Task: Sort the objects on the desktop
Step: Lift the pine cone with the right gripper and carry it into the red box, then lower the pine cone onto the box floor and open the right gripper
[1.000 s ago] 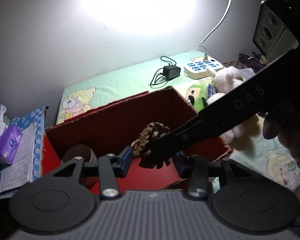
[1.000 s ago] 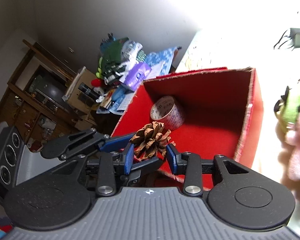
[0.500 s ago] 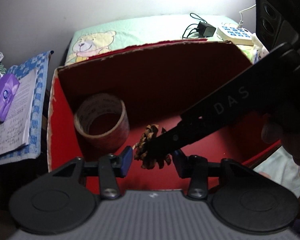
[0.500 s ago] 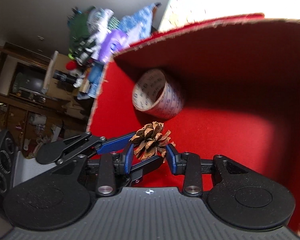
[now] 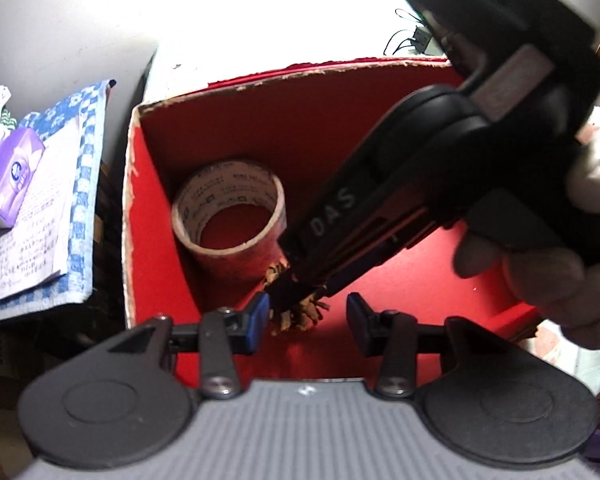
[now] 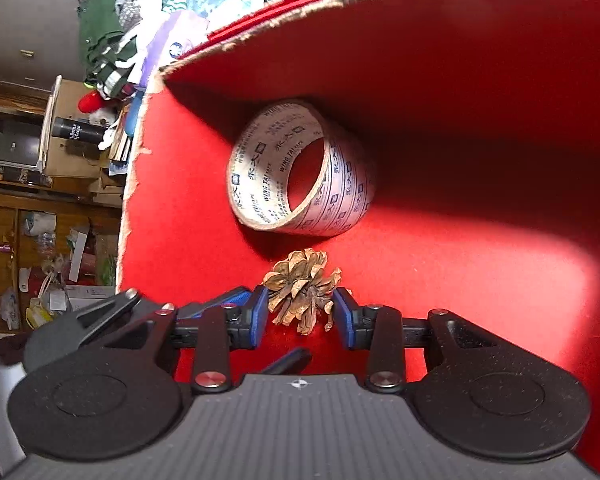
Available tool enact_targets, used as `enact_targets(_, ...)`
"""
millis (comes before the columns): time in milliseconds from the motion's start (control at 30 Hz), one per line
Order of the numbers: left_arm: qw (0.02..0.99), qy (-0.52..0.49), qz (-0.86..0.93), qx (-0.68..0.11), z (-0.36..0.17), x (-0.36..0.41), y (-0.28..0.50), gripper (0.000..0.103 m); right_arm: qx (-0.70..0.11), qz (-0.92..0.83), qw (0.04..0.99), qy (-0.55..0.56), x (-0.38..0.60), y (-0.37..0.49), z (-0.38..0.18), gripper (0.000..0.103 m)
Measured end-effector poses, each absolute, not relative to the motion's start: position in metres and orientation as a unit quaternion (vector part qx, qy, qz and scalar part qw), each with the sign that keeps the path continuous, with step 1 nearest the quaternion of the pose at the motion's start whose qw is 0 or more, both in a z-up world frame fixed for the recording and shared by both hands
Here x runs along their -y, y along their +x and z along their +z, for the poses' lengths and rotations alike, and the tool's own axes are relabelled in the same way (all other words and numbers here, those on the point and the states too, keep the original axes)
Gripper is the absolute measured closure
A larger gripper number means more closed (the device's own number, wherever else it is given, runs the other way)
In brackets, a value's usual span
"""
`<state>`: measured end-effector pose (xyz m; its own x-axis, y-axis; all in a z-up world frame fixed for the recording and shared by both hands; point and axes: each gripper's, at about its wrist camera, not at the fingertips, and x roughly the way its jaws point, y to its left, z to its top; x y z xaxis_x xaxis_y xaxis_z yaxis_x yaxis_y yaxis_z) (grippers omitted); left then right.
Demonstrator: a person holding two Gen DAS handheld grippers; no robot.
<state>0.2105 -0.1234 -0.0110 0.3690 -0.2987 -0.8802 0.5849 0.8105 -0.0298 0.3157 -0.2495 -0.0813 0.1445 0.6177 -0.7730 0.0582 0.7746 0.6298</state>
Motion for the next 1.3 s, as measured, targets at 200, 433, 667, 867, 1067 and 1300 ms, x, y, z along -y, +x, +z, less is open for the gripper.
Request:
enact_targets(200, 0.817, 0.127, -0.289, -0.482, 0.000, 0.115, 0.207, 0.052, -0.628, 0.214, 0.699, 0.267, 0.252, 0.313, -0.081, 0.063)
enact_targets(433, 0.811, 0.098, -0.315, -0.483, -0.001, 0.117, 0.213, 0.051, -0.592, 0.205, 0.704, 0.335, 0.280, 0.299, -0.085, 0.063)
enact_targets(667, 0.803, 0.104, -0.302, -0.503, -0.018, 0.133, 0.224, 0.051, -0.546, 0.173, 0.733, 0.367, 0.305, 0.283, -0.080, 0.064)
enact_targets(867, 0.800, 0.108, -0.272, -0.524, -0.029, 0.140, 0.224, 0.051, -0.532, 0.145, 0.767, 0.327, 0.297, 0.280, -0.072, 0.064)
enact_targets(1067, 0.806, 0.097, -0.251, -0.527, -0.029, 0.137, 0.224, 0.044, -0.537, 0.126, 0.771, 0.319, 0.292, 0.287, -0.074, 0.064)
enact_targets(1300, 0.806, 0.078, -0.235, -0.538, -0.036, 0.129, 0.232, 0.043, -0.541, 0.119, 0.772, 0.311, 0.289, 0.287, -0.073, 0.063)
